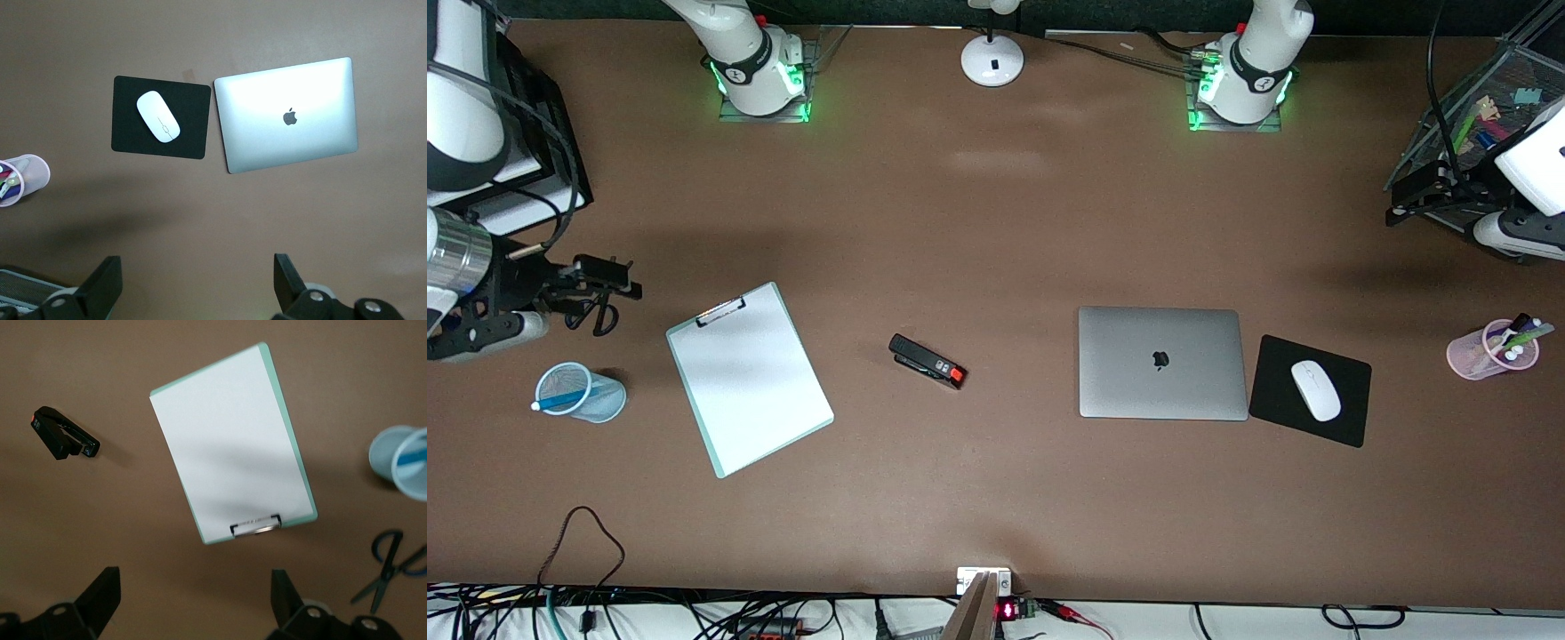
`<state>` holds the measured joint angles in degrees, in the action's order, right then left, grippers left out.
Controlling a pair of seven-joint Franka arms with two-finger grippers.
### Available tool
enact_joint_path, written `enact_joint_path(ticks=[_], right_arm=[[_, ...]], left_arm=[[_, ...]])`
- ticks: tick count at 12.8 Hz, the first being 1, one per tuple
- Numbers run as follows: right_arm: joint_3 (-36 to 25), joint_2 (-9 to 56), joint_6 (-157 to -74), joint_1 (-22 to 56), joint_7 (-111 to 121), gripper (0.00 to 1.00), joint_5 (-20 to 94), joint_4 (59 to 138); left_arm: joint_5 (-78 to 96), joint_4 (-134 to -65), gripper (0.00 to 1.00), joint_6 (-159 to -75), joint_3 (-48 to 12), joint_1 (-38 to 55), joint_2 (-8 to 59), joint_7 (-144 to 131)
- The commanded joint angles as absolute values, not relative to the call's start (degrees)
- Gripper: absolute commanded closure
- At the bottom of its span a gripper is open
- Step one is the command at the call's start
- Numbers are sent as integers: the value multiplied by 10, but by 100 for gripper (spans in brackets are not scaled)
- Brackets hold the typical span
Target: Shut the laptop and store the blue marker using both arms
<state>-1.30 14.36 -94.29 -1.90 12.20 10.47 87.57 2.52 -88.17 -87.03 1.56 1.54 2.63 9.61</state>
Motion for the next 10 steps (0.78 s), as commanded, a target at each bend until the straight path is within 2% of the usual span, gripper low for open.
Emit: enact_joint_path(ticks=[1, 3, 6, 8, 10], right_arm=[[-19, 101, -901, -1, 74, 0, 45, 881], [-25, 70, -887, -2, 77, 0, 18, 882], [-44, 57, -884, 10, 79, 0, -1, 868], [-87, 57, -852, 60, 42, 0, 0, 859], [-96, 41, -855, 72, 21, 0, -2, 864]], left_arm=[[33, -862, 0, -858, 15, 13, 35, 98], [33, -862, 0, -858, 15, 13, 35, 97], [33, -862, 0, -858, 15, 13, 35, 97], [33, -862, 0, -857, 14, 13, 35, 97], [33, -862, 0, -857, 15, 13, 35, 97]])
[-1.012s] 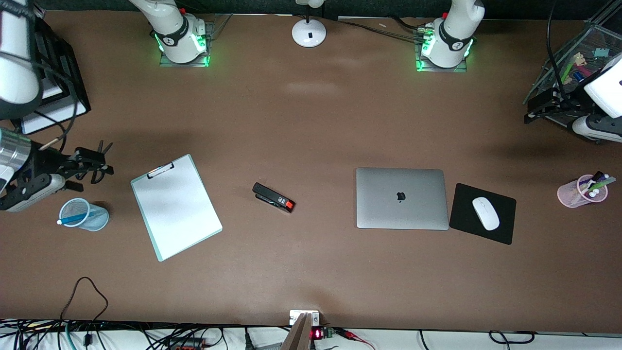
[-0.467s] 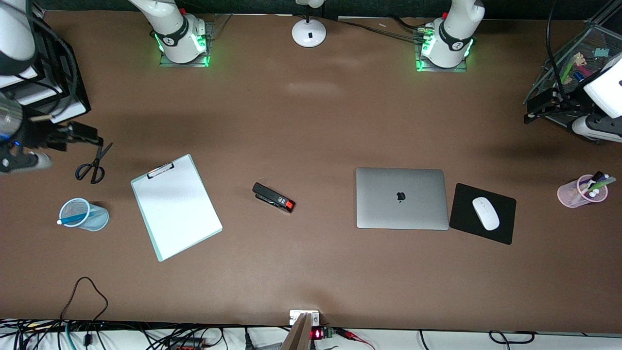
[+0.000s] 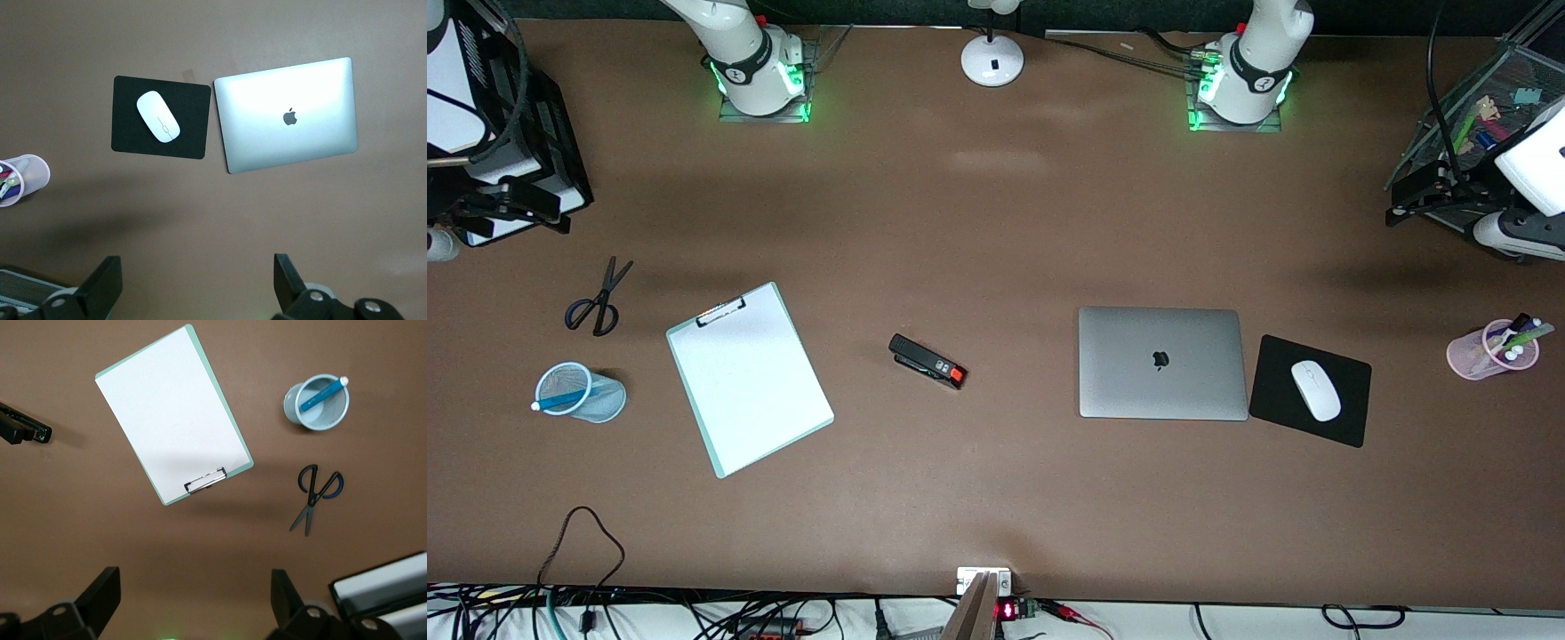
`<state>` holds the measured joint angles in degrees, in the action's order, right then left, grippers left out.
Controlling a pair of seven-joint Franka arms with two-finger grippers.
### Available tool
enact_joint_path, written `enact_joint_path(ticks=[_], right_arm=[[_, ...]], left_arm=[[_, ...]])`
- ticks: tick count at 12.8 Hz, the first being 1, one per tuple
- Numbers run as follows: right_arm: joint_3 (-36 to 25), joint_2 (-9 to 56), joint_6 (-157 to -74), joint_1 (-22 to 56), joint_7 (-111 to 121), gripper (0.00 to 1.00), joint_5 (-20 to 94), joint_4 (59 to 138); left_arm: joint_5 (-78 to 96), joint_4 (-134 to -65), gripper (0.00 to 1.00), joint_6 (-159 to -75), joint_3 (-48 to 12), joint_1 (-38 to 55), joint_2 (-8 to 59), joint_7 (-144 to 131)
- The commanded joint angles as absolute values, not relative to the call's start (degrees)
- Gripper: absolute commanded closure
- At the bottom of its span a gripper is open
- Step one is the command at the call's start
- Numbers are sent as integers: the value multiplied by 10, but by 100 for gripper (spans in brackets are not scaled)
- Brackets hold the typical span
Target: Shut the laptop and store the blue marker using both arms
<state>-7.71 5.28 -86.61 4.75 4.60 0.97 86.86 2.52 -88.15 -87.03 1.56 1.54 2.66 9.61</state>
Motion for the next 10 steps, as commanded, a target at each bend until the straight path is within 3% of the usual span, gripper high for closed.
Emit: enact_joint_path(ticks=[1, 10], right_arm=[[-96, 36, -856, 71, 21, 0, -3, 871], [-98, -36, -878, 64, 19, 0, -3, 952]], left_arm=[[34, -861, 0, -858, 14, 13, 35, 97], [33, -861, 0, -859, 13, 18, 35, 98]])
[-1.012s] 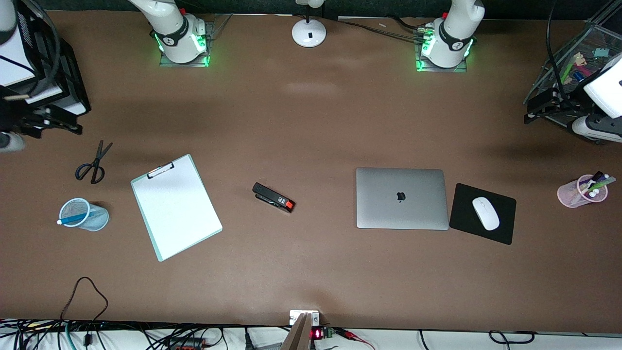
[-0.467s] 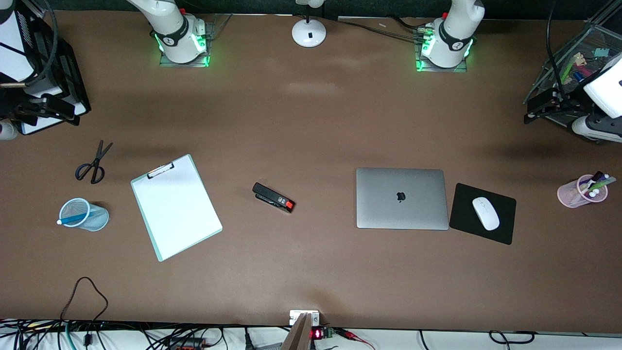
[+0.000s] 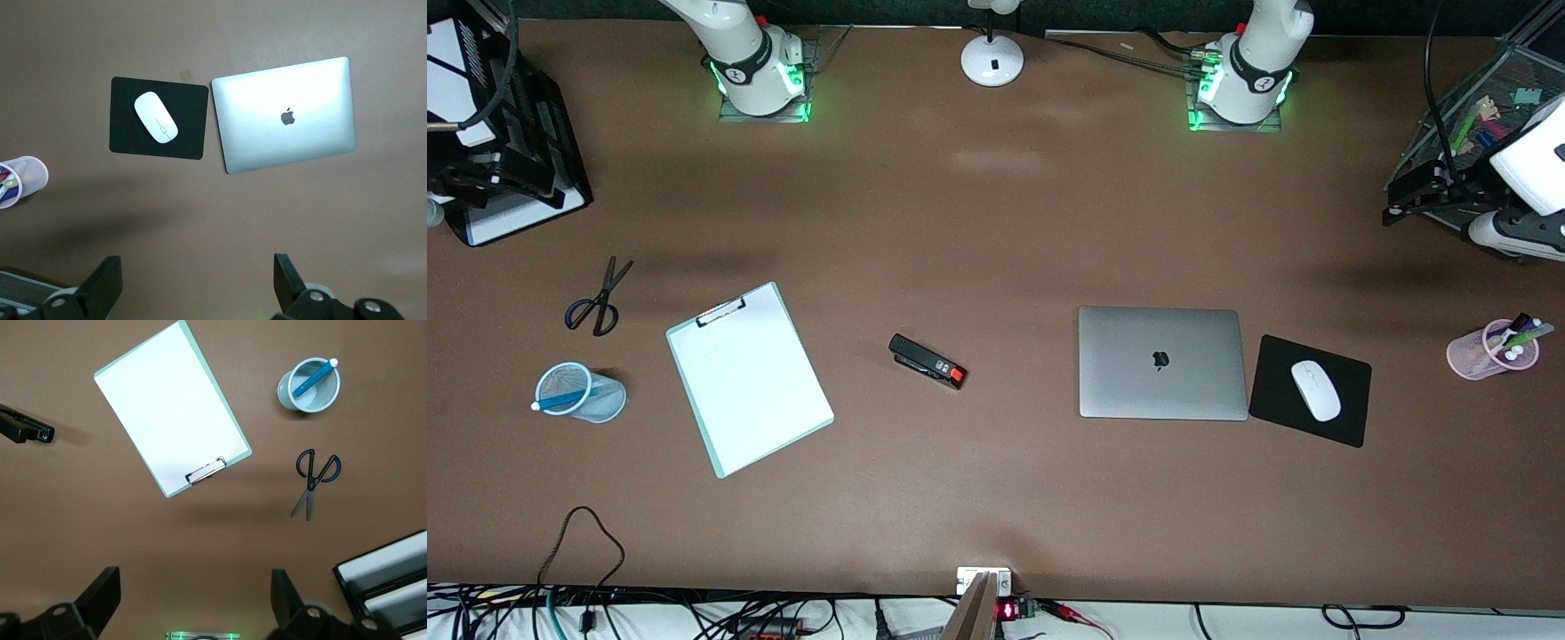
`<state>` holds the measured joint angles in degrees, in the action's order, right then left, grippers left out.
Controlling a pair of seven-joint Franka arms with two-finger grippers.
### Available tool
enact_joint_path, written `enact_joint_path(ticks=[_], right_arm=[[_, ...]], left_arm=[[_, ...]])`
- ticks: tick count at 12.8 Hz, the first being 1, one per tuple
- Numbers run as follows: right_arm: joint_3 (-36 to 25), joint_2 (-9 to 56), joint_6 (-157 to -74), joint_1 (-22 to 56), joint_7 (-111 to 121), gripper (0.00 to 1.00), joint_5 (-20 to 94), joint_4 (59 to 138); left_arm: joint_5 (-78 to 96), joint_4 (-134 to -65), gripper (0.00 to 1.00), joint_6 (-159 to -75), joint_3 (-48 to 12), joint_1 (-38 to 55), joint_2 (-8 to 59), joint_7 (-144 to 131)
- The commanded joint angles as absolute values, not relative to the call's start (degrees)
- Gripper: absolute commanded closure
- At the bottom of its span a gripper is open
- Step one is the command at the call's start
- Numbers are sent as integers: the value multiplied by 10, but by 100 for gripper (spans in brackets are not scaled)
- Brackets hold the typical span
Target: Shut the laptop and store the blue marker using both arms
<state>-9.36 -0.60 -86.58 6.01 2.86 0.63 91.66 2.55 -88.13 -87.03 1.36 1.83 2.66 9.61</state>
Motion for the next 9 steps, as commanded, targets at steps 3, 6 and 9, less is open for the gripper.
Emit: enact_joint_path(ticks=[3, 6, 9], right_arm=[[-95, -42, -879, 66, 10, 0, -5, 957], [-91, -43, -877, 68, 18, 0, -25, 952], [-91, -42, -876, 69, 11, 0, -25, 950]], left_arm=[[33, -861, 0, -859, 13, 20, 36, 98], [33, -861, 0, -859, 12, 21, 36, 98], [33, -861, 0, -859, 12, 21, 40, 98]])
